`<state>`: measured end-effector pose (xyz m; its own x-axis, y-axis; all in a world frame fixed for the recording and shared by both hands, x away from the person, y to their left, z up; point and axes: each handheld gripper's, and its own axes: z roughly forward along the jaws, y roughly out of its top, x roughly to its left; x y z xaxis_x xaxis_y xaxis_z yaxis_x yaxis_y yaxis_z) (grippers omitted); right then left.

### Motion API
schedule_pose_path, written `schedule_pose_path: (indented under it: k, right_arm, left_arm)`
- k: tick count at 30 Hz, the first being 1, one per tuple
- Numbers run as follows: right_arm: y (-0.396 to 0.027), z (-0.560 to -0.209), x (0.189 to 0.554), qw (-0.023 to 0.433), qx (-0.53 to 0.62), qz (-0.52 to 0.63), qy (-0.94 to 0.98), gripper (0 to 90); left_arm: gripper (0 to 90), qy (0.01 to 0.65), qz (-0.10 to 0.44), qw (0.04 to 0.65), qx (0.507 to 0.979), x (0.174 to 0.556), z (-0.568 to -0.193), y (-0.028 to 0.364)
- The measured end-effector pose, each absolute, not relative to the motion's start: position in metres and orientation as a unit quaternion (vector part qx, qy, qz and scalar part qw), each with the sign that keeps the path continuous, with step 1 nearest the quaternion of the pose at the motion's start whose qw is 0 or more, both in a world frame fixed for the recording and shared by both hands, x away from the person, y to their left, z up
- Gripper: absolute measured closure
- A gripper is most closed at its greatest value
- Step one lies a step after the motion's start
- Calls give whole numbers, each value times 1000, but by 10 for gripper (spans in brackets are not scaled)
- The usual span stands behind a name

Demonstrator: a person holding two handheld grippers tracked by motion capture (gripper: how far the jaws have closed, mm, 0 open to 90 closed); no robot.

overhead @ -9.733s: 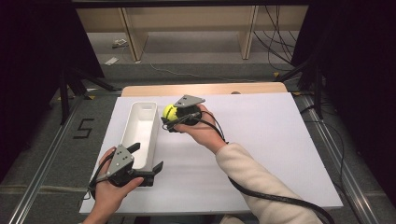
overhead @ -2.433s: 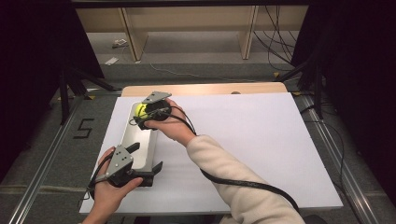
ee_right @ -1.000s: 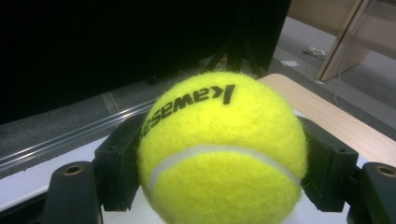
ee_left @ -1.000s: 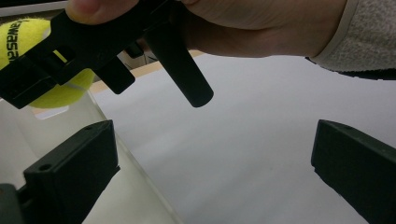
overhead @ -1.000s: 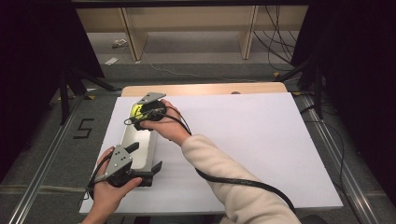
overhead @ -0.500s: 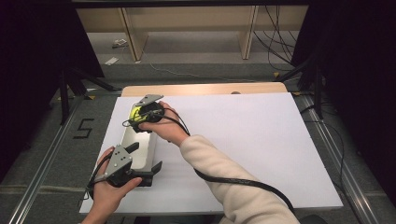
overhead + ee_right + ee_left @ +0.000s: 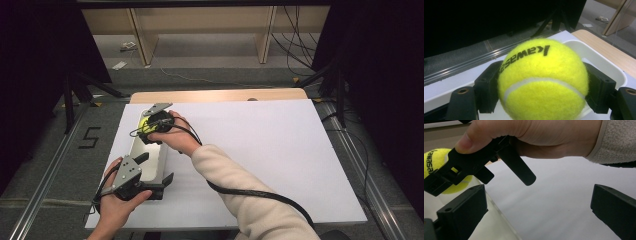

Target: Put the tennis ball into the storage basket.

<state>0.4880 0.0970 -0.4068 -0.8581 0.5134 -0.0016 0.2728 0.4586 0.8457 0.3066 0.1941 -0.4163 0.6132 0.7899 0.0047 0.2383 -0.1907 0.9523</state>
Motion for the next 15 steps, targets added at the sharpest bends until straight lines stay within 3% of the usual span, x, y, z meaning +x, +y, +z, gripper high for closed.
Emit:
schedule_pose_path:
  k: [15]
  right_arm:
    - [103,-416,489,123,228,450,855,263]
  left_arm:
    - [1,354,261,529,726,306,-416,194]
